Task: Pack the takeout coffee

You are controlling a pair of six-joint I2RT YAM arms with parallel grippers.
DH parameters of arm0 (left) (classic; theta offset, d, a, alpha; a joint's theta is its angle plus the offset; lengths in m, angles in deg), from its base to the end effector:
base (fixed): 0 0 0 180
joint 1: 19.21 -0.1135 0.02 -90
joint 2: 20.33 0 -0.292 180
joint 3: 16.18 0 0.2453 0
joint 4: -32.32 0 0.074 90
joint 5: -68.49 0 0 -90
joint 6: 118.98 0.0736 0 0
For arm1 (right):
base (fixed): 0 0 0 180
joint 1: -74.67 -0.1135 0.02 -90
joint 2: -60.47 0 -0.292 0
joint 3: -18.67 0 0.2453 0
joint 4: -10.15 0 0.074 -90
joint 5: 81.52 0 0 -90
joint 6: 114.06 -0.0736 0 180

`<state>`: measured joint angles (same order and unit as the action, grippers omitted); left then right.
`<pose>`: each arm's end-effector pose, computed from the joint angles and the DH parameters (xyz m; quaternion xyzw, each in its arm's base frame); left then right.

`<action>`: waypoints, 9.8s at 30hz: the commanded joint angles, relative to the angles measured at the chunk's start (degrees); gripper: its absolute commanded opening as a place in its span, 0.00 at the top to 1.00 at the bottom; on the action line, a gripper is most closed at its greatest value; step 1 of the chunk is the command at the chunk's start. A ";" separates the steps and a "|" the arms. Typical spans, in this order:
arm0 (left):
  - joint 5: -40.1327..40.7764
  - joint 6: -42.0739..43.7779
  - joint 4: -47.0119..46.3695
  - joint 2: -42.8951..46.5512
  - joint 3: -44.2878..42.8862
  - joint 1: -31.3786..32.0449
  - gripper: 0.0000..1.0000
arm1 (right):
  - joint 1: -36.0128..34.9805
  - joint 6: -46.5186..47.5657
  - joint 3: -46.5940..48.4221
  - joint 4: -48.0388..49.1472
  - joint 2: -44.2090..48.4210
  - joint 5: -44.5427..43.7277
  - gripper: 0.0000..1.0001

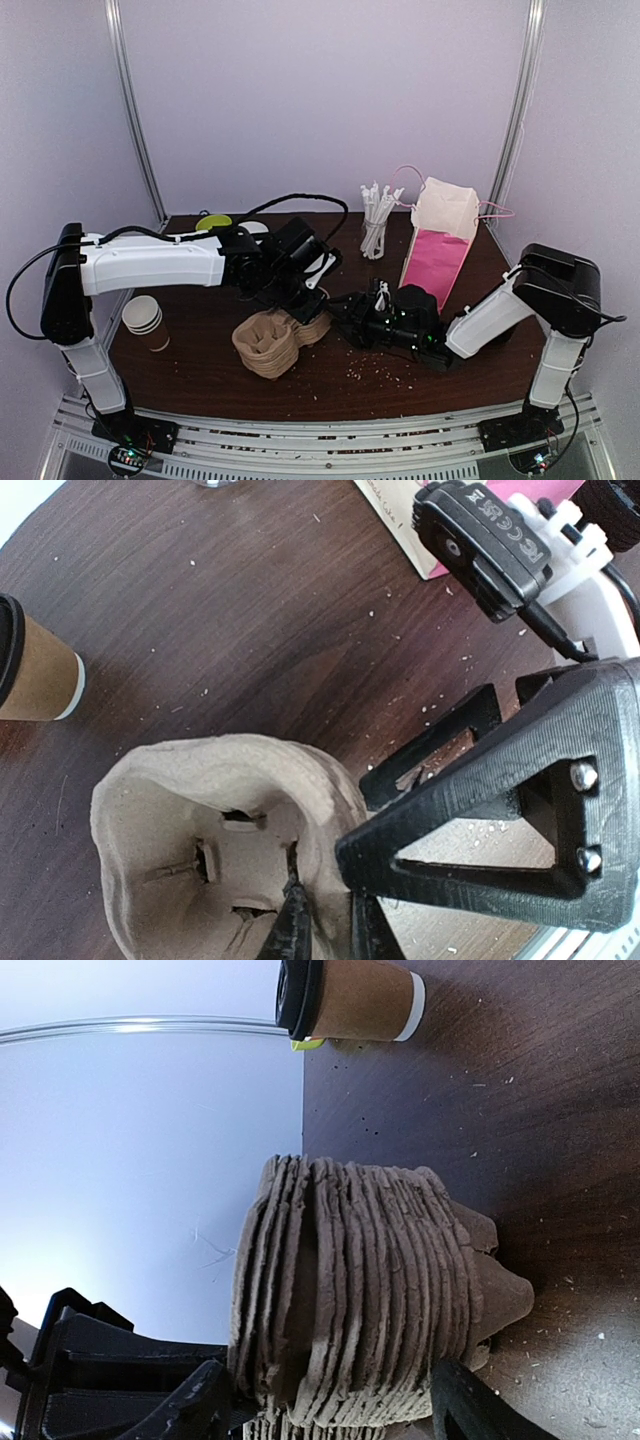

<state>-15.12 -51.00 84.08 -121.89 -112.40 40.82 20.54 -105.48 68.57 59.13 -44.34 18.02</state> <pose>0.2083 -0.3447 0.2532 0.2969 0.9105 -0.1453 0.2484 0.2136 0.3163 0.1799 0.1205 0.7324 0.6411 0.1952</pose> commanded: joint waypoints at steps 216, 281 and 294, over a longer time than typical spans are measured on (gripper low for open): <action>-0.67 1.98 -0.78 -1.42 -2.58 -0.07 0.66 | 0.43 -2.61 1.59 8.44 -6.33 6.65 0.19; 2.27 5.07 5.60 3.54 -2.94 0.00 0.98 | 0.37 -2.38 2.43 3.90 -6.23 5.31 0.18; 6.29 3.82 7.22 9.20 -5.38 0.00 1.00 | 0.18 -2.10 3.05 0.20 -6.32 3.85 0.22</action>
<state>-11.49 -46.24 92.28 -117.04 -114.30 40.69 21.26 -108.30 70.27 63.26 -51.18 23.66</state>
